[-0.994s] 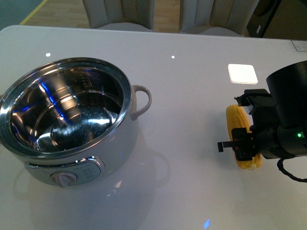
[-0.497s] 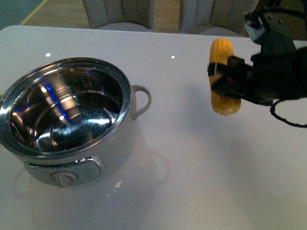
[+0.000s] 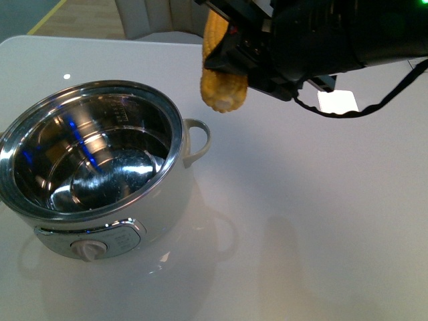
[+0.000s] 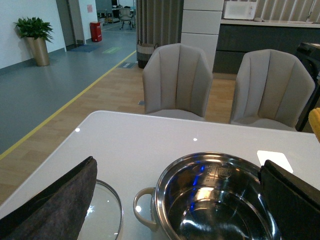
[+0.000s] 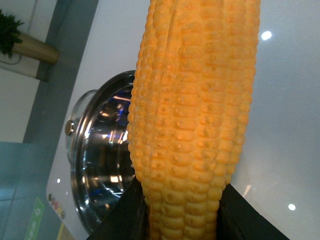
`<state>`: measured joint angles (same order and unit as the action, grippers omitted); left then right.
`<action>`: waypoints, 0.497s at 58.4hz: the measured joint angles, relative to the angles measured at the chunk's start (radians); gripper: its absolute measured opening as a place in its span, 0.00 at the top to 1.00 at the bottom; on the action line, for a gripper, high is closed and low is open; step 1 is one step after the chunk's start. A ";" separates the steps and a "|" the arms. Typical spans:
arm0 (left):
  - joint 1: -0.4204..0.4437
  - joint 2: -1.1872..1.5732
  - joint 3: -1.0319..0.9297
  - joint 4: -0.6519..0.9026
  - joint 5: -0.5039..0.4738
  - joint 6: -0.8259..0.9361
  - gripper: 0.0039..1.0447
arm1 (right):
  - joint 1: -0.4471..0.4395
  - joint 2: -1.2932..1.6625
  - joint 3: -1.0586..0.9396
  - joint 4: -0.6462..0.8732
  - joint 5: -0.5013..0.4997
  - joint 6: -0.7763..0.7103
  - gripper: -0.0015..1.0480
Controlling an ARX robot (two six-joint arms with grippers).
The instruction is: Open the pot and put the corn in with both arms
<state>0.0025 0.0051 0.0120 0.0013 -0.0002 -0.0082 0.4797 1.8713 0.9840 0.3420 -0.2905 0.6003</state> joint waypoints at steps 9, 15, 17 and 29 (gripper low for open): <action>0.000 0.000 0.000 0.000 0.000 0.000 0.06 | 0.073 0.029 0.045 0.006 -0.026 0.046 0.78; 0.000 0.000 0.000 0.000 0.000 0.000 0.06 | 0.117 0.061 0.081 0.014 -0.051 0.077 0.78; 0.000 0.000 0.000 0.000 0.000 0.000 0.06 | 0.127 0.072 0.092 0.014 -0.053 0.085 0.78; 0.000 0.000 0.000 0.000 0.000 0.000 0.06 | 0.178 0.140 0.161 -0.012 -0.061 0.112 0.78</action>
<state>0.0025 0.0051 0.0120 0.0013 -0.0002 -0.0082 0.6579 2.0113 1.1454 0.3298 -0.3519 0.7120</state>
